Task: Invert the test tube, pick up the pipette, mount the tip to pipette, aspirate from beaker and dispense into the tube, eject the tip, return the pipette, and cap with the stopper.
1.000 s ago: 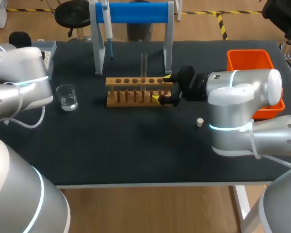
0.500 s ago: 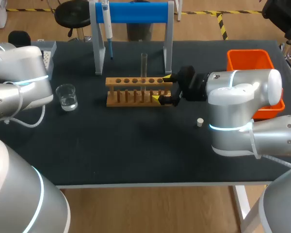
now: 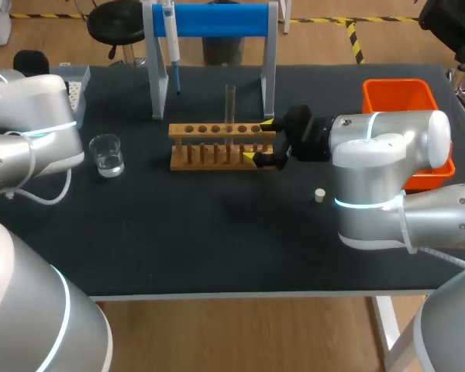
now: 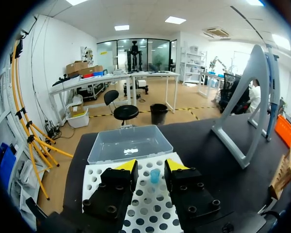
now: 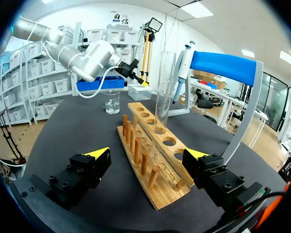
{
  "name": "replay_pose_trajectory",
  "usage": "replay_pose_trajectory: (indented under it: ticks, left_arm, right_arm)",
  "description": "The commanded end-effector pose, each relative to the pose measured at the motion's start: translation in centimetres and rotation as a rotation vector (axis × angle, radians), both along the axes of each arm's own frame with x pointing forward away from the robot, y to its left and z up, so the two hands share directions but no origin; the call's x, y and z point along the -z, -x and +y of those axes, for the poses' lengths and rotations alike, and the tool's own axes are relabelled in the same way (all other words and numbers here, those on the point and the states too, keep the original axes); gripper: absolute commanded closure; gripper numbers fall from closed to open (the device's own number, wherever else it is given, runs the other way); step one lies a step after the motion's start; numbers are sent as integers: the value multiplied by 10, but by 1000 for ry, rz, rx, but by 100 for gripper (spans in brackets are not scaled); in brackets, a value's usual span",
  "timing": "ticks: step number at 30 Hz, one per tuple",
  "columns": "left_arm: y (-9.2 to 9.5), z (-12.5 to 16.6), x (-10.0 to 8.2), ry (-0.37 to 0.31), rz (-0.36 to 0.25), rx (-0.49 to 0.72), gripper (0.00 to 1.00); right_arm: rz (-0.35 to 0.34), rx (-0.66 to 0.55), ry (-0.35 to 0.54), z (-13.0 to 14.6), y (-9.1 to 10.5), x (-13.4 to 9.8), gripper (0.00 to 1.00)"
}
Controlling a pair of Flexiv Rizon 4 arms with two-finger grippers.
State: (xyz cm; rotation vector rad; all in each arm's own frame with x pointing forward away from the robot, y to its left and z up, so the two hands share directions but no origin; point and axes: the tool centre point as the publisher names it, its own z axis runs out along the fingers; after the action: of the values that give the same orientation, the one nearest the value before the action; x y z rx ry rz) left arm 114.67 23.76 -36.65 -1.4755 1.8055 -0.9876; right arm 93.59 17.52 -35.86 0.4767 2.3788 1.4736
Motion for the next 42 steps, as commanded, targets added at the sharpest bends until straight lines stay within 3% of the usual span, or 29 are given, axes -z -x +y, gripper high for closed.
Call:
replay_pose_trajectory:
  ticks: [1, 10, 11, 12, 24, 42]
  left_arm:
    - [0, 2, 0, 1, 1, 9, 66]
    - [-1, 2, 1, 3, 3, 15, 71]
    - [-1, 2, 1, 2, 4, 15, 89]
    - [-1, 2, 1, 2, 4, 16, 100]
    - [-1, -1, 0, 1, 5, 20, 100]
    - [0, -1, -15, -22, -14, 19, 100]
  right_arm:
    - [-3, 5, 0, 1, 1, 1, 0]
    - [-3, 5, 0, 1, 1, 1, 0]
    - [-3, 5, 0, 1, 1, 1, 0]
    - [-3, 5, 0, 1, 1, 1, 0]
    - [-3, 5, 0, 1, 1, 1, 0]
    - [-3, 5, 0, 1, 1, 1, 0]
